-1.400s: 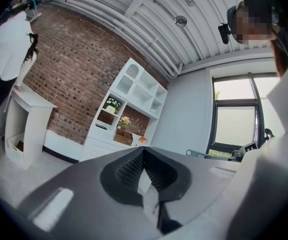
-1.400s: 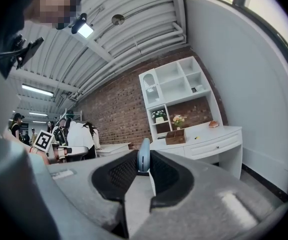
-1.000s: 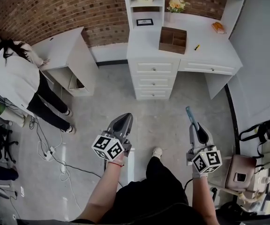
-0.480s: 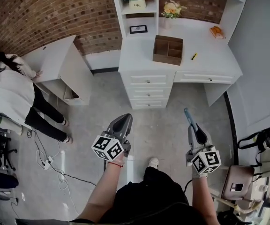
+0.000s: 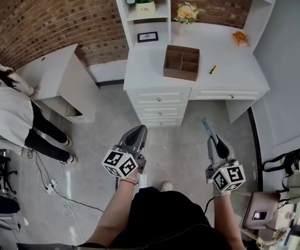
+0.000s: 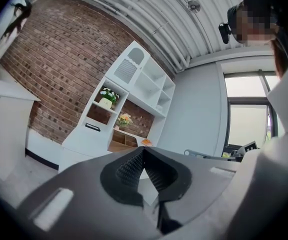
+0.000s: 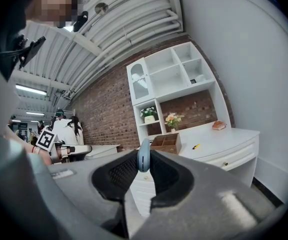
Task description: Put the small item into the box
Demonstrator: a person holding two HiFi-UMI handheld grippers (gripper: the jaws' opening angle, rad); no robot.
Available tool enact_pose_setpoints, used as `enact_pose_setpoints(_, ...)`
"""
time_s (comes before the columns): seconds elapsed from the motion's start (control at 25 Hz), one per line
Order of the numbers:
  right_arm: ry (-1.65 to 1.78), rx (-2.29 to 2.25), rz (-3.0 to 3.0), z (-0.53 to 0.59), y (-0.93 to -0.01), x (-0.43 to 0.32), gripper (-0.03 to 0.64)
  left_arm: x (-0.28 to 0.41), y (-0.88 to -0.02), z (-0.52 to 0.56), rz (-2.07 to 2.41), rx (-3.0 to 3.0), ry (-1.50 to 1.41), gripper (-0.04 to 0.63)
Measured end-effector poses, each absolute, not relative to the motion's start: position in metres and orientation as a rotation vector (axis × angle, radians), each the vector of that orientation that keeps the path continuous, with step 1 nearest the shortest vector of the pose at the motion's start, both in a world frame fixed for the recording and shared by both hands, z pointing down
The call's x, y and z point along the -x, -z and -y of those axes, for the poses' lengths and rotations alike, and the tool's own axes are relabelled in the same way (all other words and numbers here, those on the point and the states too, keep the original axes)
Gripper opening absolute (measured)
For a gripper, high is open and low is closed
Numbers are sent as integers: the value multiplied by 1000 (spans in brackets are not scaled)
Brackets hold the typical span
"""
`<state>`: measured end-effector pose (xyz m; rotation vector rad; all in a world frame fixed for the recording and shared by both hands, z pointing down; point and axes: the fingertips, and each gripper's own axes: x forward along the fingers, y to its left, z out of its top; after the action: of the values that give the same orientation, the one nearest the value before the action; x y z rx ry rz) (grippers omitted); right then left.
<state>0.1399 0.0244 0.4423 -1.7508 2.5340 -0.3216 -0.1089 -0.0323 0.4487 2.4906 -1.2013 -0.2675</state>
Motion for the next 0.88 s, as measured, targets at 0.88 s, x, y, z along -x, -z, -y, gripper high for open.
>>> enact_pose_setpoints(0.88, 368, 1775, -2518, 75, -457, -163, 66, 81, -462, 136, 1173, -2479, 251, 2)
